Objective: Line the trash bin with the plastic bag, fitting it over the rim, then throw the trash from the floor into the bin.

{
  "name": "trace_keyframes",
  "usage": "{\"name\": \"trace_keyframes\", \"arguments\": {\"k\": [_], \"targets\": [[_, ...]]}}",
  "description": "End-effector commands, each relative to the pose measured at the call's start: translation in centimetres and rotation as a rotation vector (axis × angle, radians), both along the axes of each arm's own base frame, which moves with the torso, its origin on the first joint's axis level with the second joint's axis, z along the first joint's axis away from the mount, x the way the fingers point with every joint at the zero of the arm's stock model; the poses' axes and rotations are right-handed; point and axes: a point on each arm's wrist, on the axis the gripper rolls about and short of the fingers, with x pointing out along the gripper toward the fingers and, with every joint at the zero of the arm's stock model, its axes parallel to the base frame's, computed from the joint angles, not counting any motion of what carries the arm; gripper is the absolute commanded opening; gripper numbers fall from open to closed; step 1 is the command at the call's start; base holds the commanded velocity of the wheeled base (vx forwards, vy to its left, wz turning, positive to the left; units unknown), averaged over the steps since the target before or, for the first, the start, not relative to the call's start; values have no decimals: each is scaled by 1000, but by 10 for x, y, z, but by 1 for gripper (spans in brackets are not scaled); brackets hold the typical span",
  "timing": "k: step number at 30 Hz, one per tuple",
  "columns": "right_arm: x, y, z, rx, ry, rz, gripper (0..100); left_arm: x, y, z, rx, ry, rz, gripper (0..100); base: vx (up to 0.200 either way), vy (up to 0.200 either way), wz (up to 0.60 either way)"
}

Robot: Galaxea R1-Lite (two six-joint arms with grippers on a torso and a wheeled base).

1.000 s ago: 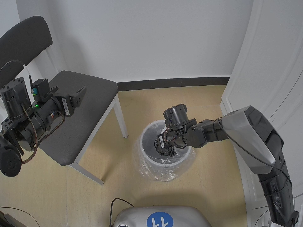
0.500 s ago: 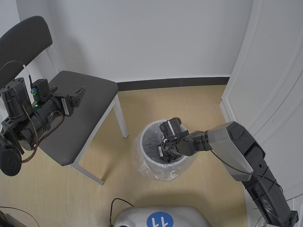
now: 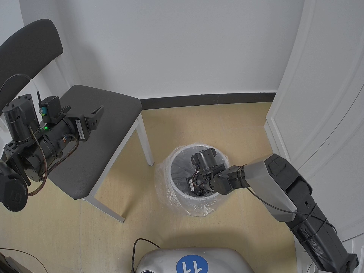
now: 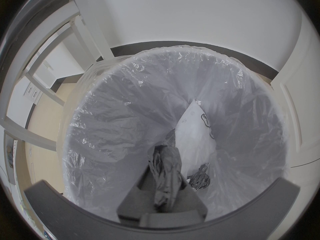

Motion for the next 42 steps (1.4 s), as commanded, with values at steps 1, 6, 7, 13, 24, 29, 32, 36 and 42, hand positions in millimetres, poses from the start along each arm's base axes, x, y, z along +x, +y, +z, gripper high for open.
{"name": "trace_keyframes", "arguments": {"k": [1,6,7,13,24,29,32,36,42], "targets": [[-1,2,-1,-2,-3,-5,0,1,0,-1,1,5,0,100,0,0,0],[-1,3,12,6,-26,-16,0,3,-1,-4,4,12,0,100,0,0,0],[-1,3,12,6,-26,-16,100,3,-1,-4,4,12,0,100,0,0,0],[3,-1,30,29,-56,-49,100,4,-2,-6,6,19,-3,100,0,0,0],[-14,-14,125,76,-174,-121,100,28,-18,-47,45,162,-45,100,0,0,0],[-52,-35,155,34,-164,-241,100,49,-40,-95,86,309,-97,100,0,0,0],[-106,-81,183,62,-111,-336,100,72,-63,-142,131,421,-133,100,0,0,0],[-138,-121,193,108,-118,-413,100,86,-77,-172,169,479,-152,100,0,0,0],[-157,-152,180,194,-226,-470,100,105,-86,-196,190,534,-155,100,0,0,0]]}}
